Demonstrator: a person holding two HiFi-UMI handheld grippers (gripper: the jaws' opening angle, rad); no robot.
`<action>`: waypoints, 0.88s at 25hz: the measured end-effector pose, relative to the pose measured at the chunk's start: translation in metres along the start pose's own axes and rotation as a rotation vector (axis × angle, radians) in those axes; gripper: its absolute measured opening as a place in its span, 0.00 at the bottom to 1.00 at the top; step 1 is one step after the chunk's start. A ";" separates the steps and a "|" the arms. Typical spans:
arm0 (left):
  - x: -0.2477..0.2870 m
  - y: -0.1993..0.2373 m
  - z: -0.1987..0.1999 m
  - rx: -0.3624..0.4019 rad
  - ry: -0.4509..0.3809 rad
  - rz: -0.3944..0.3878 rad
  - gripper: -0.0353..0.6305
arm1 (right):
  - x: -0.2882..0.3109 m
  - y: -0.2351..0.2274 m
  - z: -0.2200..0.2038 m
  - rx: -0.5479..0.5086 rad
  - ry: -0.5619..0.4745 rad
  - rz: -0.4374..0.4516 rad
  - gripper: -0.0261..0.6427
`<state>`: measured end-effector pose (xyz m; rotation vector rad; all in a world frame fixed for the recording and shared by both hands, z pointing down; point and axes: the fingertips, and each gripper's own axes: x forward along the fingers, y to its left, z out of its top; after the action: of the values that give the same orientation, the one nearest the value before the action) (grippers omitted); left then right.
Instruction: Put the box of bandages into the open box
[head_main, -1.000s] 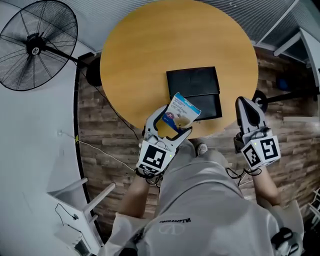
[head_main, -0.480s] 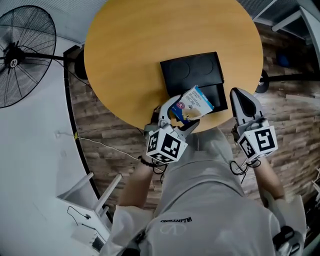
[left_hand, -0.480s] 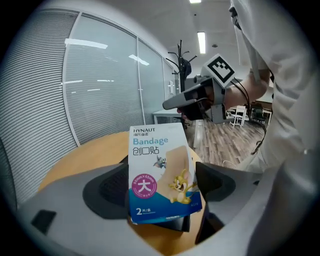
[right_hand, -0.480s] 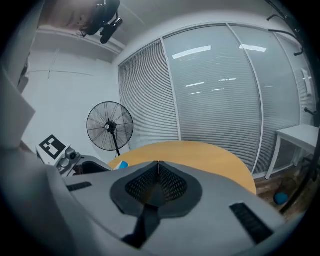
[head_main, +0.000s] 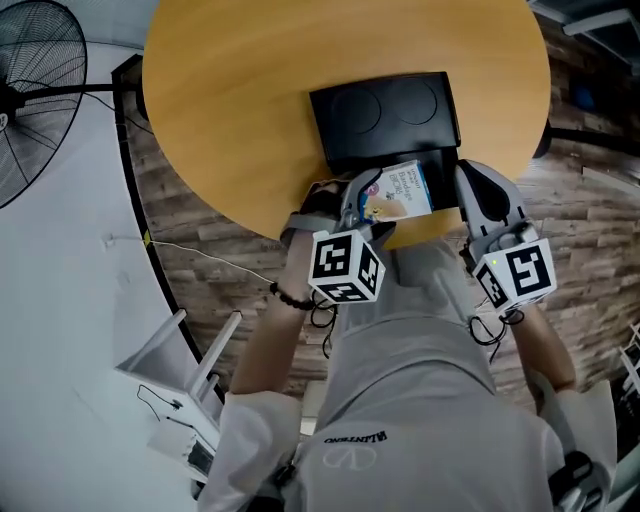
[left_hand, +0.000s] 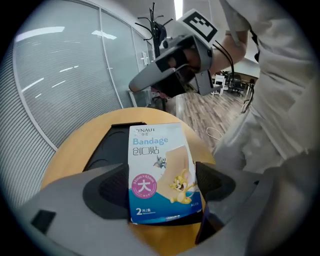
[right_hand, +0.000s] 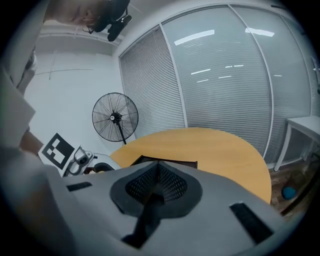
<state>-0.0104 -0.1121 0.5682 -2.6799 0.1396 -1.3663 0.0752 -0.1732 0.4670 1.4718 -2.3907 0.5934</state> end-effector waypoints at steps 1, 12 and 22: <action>0.003 -0.001 -0.002 0.007 0.012 -0.012 0.69 | 0.001 0.001 -0.002 0.005 0.005 0.007 0.06; 0.021 -0.007 -0.010 0.018 0.083 -0.083 0.70 | 0.000 -0.003 -0.018 0.052 0.027 0.040 0.06; 0.030 -0.007 -0.014 0.030 0.124 -0.087 0.70 | -0.001 -0.009 -0.020 0.068 0.024 0.046 0.06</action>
<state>-0.0045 -0.1102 0.6011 -2.6053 0.0154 -1.5476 0.0843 -0.1666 0.4861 1.4322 -2.4144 0.7058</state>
